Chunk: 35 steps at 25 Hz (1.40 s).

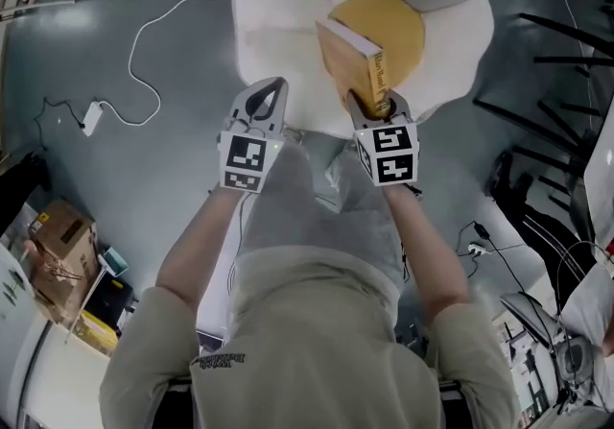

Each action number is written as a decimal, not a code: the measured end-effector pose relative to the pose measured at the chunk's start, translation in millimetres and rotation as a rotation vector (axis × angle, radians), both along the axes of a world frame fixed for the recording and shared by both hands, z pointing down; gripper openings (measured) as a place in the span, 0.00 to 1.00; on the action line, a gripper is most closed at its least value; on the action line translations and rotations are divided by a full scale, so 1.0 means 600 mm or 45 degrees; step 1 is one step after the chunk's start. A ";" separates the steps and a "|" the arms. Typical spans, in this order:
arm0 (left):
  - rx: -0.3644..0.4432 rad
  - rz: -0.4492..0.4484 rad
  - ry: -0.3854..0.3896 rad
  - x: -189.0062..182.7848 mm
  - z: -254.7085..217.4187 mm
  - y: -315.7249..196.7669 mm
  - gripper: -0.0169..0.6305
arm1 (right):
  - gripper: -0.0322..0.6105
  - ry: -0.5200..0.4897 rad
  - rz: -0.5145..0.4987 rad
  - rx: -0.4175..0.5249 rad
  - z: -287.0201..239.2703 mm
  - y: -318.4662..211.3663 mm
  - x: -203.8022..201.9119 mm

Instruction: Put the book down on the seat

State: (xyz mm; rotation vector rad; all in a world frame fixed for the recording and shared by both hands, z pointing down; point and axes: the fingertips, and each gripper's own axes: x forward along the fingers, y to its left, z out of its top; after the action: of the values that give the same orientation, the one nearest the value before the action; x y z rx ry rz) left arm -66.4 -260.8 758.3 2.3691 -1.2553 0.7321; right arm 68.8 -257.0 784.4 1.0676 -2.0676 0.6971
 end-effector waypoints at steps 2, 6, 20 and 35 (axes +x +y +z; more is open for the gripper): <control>-0.019 0.005 -0.004 0.002 0.047 -0.003 0.04 | 0.29 0.019 -0.002 -0.027 0.064 -0.002 -0.002; -0.009 0.008 0.052 0.008 0.133 -0.018 0.04 | 0.29 0.045 0.008 -0.072 0.179 -0.014 -0.006; -0.154 -0.005 -0.052 -0.025 0.398 0.001 0.04 | 0.29 0.284 -0.132 -0.148 0.468 -0.042 -0.051; -0.262 0.088 -0.049 -0.007 0.364 0.023 0.04 | 0.51 0.039 -0.123 -0.305 0.423 0.003 -0.086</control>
State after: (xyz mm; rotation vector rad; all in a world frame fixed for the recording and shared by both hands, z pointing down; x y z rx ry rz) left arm -70.8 -247.3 976.7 2.2491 -1.0620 0.8868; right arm 16.9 -255.3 1038.4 0.8335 -1.9384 0.8497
